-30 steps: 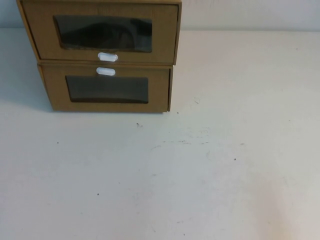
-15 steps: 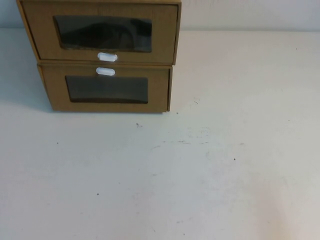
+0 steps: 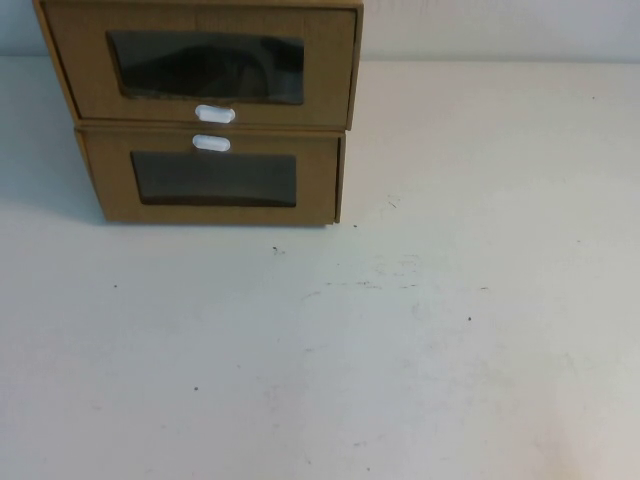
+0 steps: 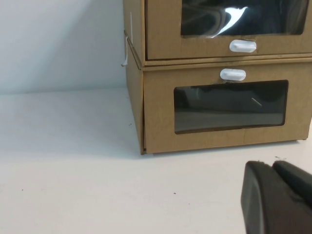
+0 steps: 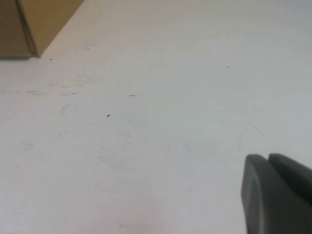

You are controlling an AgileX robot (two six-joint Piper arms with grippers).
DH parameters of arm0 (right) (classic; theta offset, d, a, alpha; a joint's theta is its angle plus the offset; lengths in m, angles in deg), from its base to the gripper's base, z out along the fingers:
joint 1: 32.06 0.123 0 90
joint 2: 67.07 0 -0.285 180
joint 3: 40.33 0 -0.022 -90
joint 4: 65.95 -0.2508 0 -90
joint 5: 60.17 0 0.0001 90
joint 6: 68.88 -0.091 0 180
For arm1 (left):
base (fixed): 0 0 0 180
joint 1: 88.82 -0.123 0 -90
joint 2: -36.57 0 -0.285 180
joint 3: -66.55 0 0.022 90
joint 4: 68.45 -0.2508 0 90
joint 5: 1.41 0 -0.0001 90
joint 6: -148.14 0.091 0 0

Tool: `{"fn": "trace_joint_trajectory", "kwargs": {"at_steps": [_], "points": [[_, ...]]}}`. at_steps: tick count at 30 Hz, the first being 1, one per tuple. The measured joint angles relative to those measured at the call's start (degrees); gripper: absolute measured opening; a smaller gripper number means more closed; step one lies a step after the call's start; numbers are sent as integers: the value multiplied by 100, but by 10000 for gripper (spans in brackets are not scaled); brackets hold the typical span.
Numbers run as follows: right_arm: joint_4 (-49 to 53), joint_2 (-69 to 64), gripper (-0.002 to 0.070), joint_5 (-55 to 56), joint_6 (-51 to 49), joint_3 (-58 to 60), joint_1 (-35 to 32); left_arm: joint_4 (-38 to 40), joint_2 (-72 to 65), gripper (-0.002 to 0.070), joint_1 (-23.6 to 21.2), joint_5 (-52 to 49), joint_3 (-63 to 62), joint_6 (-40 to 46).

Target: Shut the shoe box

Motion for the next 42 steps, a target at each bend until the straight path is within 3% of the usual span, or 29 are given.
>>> {"fn": "trace_joint_trajectory", "kwargs": {"at_steps": [18, 21, 26, 28, 33, 42], "points": [[-36, 0, -11, -9, 0, 0, 0, 0, 0, -5, 0, 0, 0, 0], [-35, 0, -11, -9, 0, 0, 0, -634, 0, -5, 0, 91, 0, -240], [-35, 0, -11, -9, 0, 0, 0, -3242, 0, -5, -186, 112, 0, -2581], [-35, 0, -11, -9, 0, 0, 0, -3705, 0, -5, -301, -148, 0, -3158], [-35, 0, -11, -9, 0, 0, 0, -4029, 0, -5, -378, -1173, 0, -3572], [-38, 0, -11, -9, 0, 0, 0, -4064, 0, -5, -378, -1225, 0, -3595]]}}
